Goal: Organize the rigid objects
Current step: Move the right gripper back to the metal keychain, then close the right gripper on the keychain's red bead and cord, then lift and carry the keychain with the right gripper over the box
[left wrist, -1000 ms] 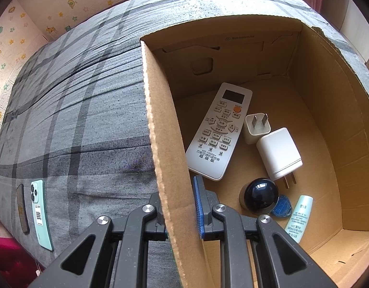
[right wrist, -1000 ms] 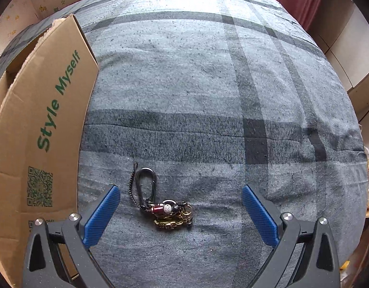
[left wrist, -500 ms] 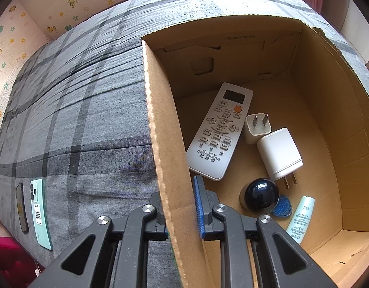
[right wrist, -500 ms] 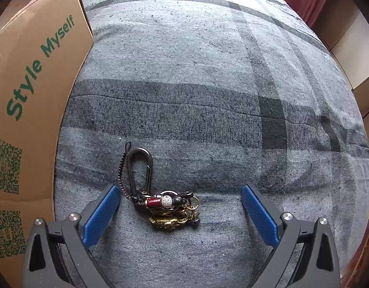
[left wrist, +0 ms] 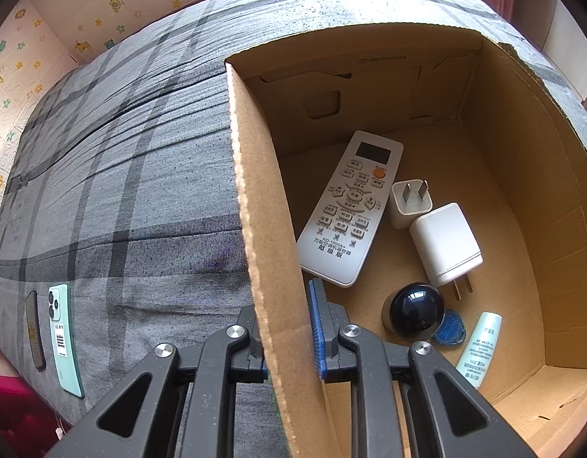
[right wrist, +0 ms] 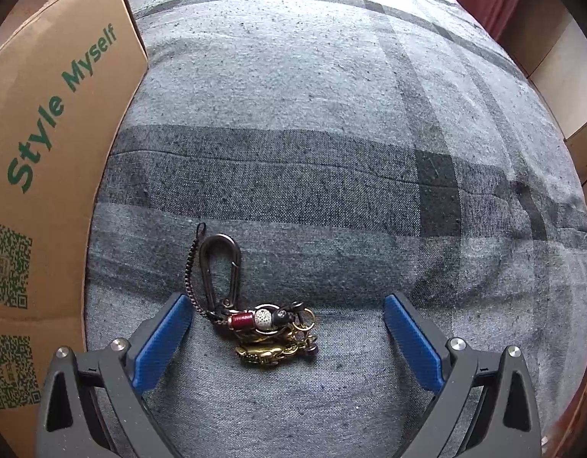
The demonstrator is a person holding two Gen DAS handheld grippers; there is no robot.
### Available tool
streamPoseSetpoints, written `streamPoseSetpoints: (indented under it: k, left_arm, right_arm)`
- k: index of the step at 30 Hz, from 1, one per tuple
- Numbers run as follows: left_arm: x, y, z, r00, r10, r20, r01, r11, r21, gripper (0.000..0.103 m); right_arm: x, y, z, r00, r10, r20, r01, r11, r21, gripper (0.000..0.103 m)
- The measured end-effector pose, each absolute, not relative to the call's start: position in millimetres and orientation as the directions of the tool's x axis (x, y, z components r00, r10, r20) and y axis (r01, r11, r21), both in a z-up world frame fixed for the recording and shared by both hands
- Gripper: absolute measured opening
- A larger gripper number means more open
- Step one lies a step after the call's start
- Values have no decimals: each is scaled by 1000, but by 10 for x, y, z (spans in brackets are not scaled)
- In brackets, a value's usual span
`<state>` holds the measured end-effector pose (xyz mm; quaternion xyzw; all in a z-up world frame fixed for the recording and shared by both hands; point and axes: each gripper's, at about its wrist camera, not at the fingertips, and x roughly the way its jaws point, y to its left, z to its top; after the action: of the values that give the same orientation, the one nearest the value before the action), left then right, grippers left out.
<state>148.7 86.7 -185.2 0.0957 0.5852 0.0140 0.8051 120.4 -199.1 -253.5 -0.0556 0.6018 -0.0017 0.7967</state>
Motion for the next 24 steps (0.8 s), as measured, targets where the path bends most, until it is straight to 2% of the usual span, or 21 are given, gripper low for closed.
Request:
streamPoseSetpoints:
  k: [1, 4, 5, 6, 8, 10, 14, 15, 24]
  left_arm:
    - [1487, 869, -1852, 315, 134, -940, 88, 982, 169, 20]
    - [1487, 858, -1847, 315, 137, -939, 91, 981, 173, 20]
    - [1487, 853, -1847, 315, 138, -939, 92, 980, 175, 20]
    - [1486, 851, -1848, 315, 139, -939, 92, 980, 176, 20]
    - [1482, 856, -1852, 316, 138, -939, 89, 981, 174, 20]
    - [1479, 858, -1852, 316, 137, -939, 88, 981, 172, 20]
    - [1479, 856, -1852, 316, 139, -938, 90, 980, 175, 20]
    - [1479, 855, -1851, 316, 138, -938, 90, 980, 175, 20]
    - [1479, 856, -1852, 317, 138, -938, 90, 980, 175, 20]
  right_arm:
    - [1161, -1961, -2514, 295, -66, -953, -83, 992, -95, 93]
    - [1085, -1884, -2443, 317, -50, -947, -109, 990, -89, 69]
    - [1074, -1871, -2424, 316, -46, -948, -98, 992, -81, 50]
    - [1072, -1877, -2405, 309, -53, -950, -80, 994, -81, 38]
    - [1094, -1899, -2365, 290, -53, -955, -51, 996, -71, 37]
    - [1118, -1910, -2324, 290, -63, -955, -40, 996, -78, 23]
    - [1150, -1975, -2229, 288, -35, -957, -14, 999, -41, 20]
    - [1149, -1989, -2205, 290, -26, -957, -13, 999, -31, 9]
    - [1146, -2159, -2009, 318, 15, -948, 2, 1000, 17, 9]
